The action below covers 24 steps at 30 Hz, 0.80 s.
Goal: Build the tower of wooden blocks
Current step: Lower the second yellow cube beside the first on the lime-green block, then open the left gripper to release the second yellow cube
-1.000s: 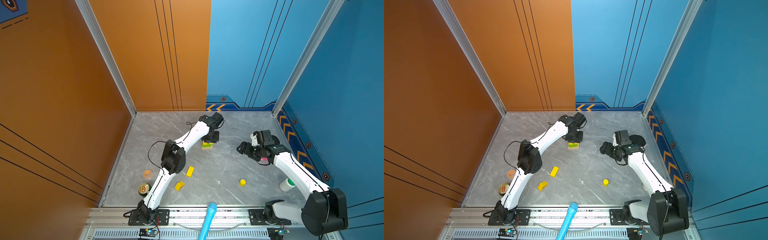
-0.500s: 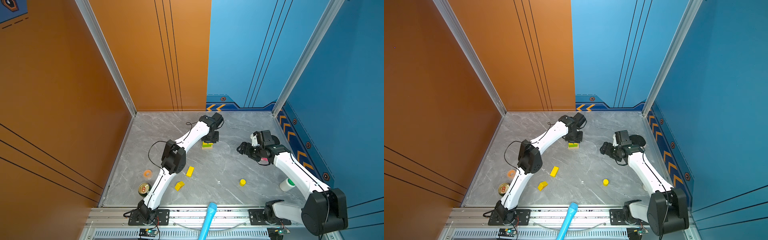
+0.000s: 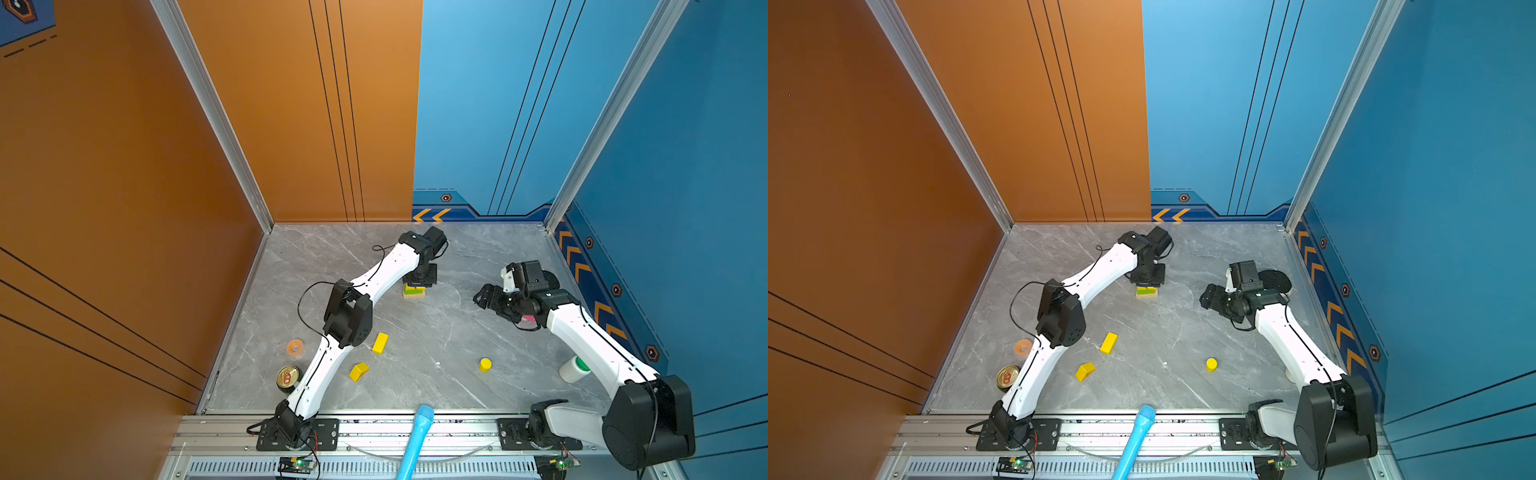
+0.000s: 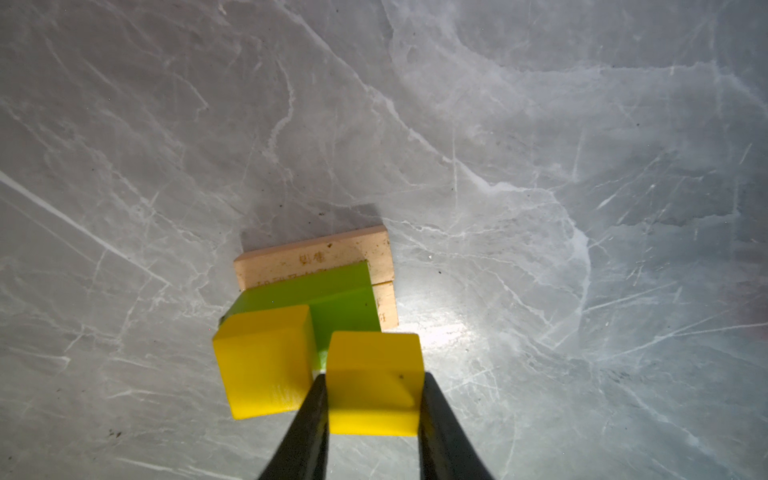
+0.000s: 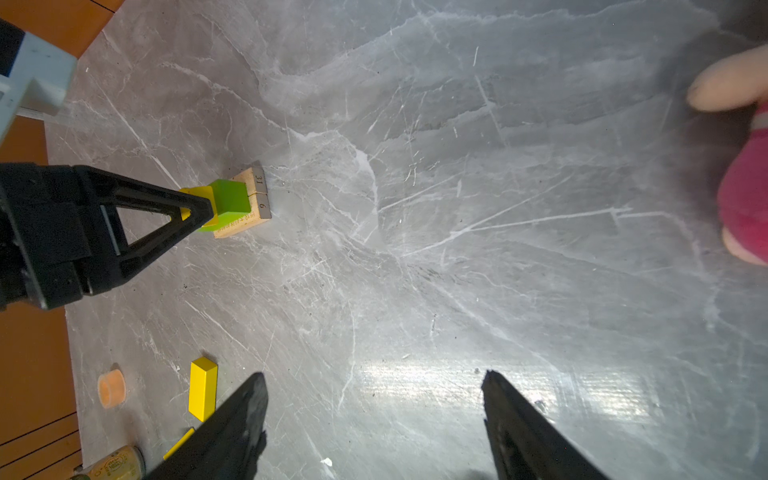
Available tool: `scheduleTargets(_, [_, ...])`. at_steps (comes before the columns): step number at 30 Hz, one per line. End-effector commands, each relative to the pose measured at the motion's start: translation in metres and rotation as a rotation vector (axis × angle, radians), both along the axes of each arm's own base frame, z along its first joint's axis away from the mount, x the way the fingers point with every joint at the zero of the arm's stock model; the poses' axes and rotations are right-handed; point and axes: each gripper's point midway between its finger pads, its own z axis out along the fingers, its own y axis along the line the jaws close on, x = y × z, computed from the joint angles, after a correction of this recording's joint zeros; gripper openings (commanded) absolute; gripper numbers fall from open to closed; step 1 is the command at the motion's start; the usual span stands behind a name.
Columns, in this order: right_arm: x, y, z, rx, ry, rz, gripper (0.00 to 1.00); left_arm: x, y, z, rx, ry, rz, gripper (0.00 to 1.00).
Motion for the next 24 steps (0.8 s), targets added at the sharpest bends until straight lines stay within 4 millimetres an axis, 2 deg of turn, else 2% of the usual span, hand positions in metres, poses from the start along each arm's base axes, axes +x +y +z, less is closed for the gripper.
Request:
scheduleTargets(1, [0.0006, -0.0004, -0.0045, -0.005, 0.001, 0.017, 0.82, 0.0046, 0.0111, -0.0103, 0.041, 0.009, 0.031, 0.28])
scheduleTargets(12, [0.0005, -0.0005, -0.0043, -0.003, 0.000, 0.016, 0.82, 0.0075, 0.0121, -0.0117, 0.043, 0.006, 0.043, 0.29])
scheduleTargets(24, [0.0009, -0.0005, -0.0051, -0.004, 0.002, 0.017, 0.82, 0.0104, 0.0122, -0.0118, 0.039, 0.003, 0.054, 0.36])
